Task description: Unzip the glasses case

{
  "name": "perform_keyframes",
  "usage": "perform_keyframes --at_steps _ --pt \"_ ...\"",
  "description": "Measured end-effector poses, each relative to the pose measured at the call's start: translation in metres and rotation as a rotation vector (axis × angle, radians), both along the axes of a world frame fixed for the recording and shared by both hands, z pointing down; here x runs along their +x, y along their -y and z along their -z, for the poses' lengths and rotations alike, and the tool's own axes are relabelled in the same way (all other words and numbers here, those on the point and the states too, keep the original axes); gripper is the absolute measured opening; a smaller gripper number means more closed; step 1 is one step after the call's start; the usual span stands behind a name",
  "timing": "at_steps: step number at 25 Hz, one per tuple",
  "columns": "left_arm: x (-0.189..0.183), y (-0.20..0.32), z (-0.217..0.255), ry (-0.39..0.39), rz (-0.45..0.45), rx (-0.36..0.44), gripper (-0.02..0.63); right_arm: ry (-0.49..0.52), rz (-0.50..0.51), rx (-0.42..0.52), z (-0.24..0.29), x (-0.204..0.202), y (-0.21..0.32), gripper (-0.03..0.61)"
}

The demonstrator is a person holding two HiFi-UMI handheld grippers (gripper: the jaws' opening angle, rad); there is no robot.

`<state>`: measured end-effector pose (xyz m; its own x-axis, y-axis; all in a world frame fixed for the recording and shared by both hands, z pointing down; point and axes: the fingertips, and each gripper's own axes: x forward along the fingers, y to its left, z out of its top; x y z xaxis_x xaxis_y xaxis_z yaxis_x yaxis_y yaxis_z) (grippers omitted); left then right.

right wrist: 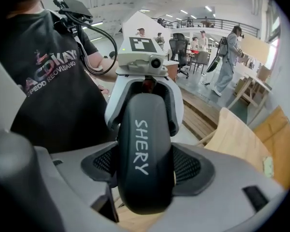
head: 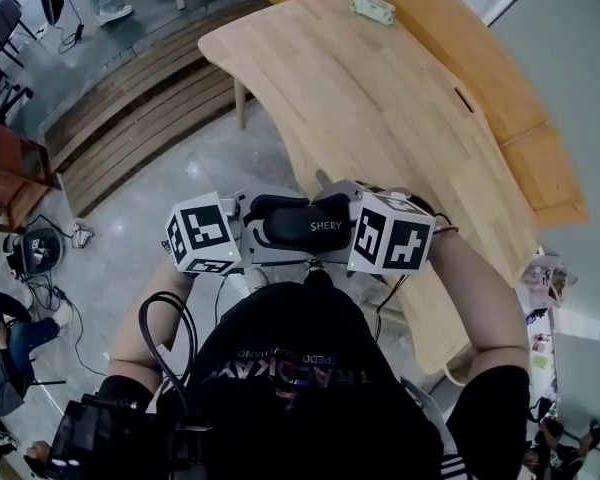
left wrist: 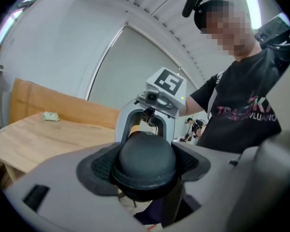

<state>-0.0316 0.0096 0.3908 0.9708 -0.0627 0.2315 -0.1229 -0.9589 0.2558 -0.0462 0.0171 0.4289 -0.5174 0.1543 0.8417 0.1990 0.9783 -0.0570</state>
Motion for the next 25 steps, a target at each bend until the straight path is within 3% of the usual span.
perform_keyframes --at_steps 5,9,11,13,16,18,19,20,22,25 --pt "-0.004 0.008 0.014 -0.092 0.052 -0.037 0.334 0.082 -0.035 0.019 0.015 -0.001 0.007 0.347" --pt "-0.017 0.027 0.03 -0.194 0.154 -0.09 0.333 0.238 -0.161 0.092 0.043 0.005 0.033 0.365" --pt "-0.025 0.037 0.039 -0.246 0.206 -0.126 0.333 0.337 -0.236 0.171 0.062 0.008 0.045 0.367" --pt "-0.034 0.049 0.047 -0.274 0.259 -0.146 0.333 0.374 -0.278 0.318 0.078 0.015 0.055 0.367" --pt "-0.049 0.065 0.053 -0.262 0.32 -0.132 0.333 0.417 -0.348 0.489 0.093 0.024 0.061 0.365" --pt "-0.058 0.072 0.056 -0.246 0.348 -0.112 0.333 0.519 -0.414 0.458 0.099 0.021 0.055 0.349" --pt "-0.061 0.076 0.058 -0.242 0.362 -0.098 0.333 0.603 -0.453 0.406 0.103 0.017 0.052 0.292" --pt "-0.064 0.078 0.061 -0.241 0.376 -0.08 0.333 0.7 -0.498 0.338 0.107 0.012 0.048 0.223" --pt "-0.068 0.08 0.069 -0.243 0.4 -0.035 0.333 0.852 -0.594 0.173 0.108 0.002 0.039 0.176" --pt "-0.068 0.078 0.079 -0.247 0.402 0.014 0.333 0.902 -0.693 -0.01 0.094 -0.008 0.028 0.15"
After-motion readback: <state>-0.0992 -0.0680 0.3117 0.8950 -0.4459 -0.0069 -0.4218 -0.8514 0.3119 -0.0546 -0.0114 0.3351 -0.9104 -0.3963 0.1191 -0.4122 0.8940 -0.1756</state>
